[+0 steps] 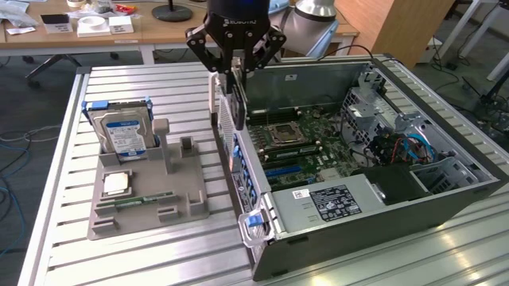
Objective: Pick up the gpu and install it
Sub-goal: 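Pick up the gpu and move the gpu toward the slot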
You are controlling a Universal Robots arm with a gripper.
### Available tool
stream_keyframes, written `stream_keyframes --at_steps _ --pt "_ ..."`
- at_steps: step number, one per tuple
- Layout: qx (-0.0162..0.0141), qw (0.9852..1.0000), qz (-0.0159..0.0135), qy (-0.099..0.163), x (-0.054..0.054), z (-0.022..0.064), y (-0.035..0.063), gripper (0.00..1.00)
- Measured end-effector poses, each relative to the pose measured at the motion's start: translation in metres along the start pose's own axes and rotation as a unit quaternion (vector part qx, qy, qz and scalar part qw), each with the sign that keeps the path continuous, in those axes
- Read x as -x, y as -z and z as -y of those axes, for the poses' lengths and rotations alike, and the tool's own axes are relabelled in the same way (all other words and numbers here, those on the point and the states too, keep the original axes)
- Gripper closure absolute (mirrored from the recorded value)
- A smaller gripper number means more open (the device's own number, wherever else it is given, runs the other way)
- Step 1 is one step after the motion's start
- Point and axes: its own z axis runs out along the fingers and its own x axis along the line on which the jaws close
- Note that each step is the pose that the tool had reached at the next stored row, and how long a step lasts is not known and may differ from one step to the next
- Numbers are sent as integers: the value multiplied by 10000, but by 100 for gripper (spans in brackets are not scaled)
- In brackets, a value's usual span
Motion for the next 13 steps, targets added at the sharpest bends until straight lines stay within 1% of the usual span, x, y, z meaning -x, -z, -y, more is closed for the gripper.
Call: stream_keyframes --at_steps 5,13 --pt "0 10000 0 1 97 -4 -3 73" --pt "0 10000 0 0 221 -10 -7 73"
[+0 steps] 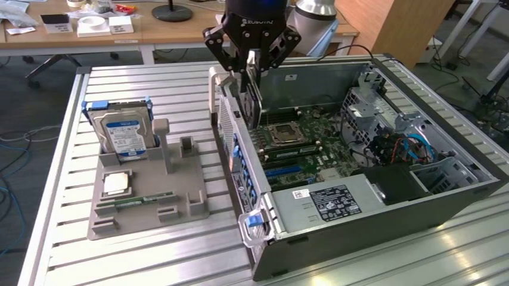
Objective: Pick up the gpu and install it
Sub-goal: 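Pick up the gpu and move the gpu toward the slot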
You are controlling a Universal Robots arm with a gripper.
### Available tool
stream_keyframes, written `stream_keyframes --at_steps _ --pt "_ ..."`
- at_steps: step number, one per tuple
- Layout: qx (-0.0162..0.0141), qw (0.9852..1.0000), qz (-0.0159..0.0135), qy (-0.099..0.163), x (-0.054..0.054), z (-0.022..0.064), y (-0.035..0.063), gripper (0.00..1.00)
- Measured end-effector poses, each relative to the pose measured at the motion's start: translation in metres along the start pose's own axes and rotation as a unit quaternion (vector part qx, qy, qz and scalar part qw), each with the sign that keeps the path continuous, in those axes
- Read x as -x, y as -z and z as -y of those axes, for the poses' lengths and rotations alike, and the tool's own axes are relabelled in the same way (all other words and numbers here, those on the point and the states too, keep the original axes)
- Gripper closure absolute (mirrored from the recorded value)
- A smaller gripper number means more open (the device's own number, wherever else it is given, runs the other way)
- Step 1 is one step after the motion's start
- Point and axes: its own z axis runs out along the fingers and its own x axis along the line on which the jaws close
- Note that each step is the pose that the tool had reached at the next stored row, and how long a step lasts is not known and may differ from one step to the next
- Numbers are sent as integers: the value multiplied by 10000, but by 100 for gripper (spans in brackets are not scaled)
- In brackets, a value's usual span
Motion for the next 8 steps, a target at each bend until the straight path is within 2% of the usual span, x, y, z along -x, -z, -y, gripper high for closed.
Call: stream_keyframes --at_steps 8 --pt "0 10000 0 0 125 -6 -4 73"
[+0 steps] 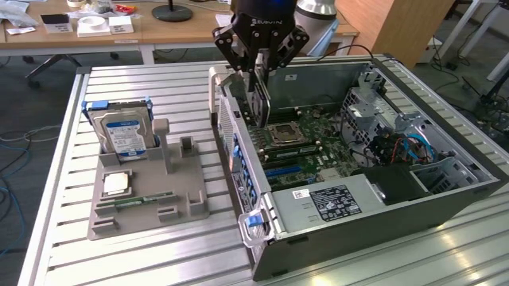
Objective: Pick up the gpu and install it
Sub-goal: 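Pick up the gpu and move the gpu toward the slot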
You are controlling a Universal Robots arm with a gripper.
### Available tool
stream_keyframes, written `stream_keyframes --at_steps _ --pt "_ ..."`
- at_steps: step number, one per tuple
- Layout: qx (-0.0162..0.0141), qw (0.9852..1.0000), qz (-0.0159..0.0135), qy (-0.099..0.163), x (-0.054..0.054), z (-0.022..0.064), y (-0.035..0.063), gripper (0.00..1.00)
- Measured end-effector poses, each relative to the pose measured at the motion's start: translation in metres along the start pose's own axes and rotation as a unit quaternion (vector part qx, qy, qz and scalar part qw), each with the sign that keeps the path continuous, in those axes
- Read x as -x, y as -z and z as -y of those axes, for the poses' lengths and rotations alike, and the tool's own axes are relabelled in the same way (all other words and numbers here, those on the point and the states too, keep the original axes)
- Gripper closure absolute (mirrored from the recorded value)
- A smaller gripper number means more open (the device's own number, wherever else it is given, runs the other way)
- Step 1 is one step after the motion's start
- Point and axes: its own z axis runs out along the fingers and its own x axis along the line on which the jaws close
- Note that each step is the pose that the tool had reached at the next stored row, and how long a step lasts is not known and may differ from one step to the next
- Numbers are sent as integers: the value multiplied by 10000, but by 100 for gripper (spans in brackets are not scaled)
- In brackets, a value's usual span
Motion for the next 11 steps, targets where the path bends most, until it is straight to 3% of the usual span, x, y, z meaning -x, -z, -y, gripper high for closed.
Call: stream_keyframes --at_steps 11 --pt "0 10000 0 0 164 -8 -5 73"
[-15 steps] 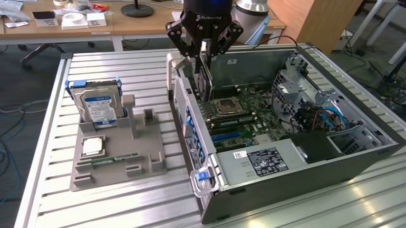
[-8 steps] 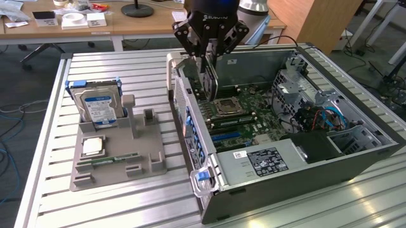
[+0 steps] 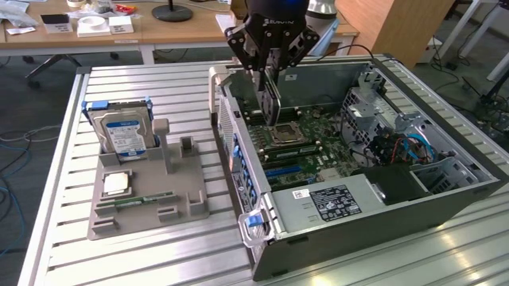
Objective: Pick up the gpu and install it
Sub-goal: 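Pick up the gpu and move the gpu toward the slot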
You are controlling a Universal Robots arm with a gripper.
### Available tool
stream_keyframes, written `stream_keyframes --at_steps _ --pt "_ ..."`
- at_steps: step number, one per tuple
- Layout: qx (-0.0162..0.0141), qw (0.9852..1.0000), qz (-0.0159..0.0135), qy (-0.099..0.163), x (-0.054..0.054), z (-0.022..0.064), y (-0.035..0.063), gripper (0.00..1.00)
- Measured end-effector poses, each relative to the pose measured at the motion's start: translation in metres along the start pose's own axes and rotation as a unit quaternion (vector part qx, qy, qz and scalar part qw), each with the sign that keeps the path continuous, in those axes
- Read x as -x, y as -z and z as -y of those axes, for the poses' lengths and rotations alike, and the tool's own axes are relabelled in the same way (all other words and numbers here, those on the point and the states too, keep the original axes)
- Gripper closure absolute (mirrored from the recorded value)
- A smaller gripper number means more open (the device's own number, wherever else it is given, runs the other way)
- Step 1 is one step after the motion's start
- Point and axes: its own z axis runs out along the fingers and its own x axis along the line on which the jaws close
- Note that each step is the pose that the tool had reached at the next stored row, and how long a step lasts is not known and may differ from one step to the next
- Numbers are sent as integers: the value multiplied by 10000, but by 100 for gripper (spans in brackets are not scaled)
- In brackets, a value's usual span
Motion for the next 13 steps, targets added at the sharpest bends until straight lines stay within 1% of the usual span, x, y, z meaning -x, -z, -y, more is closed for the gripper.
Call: stream_keyframes --at_steps 13 --pt "0 10000 0 0 162 -8 -5 73"
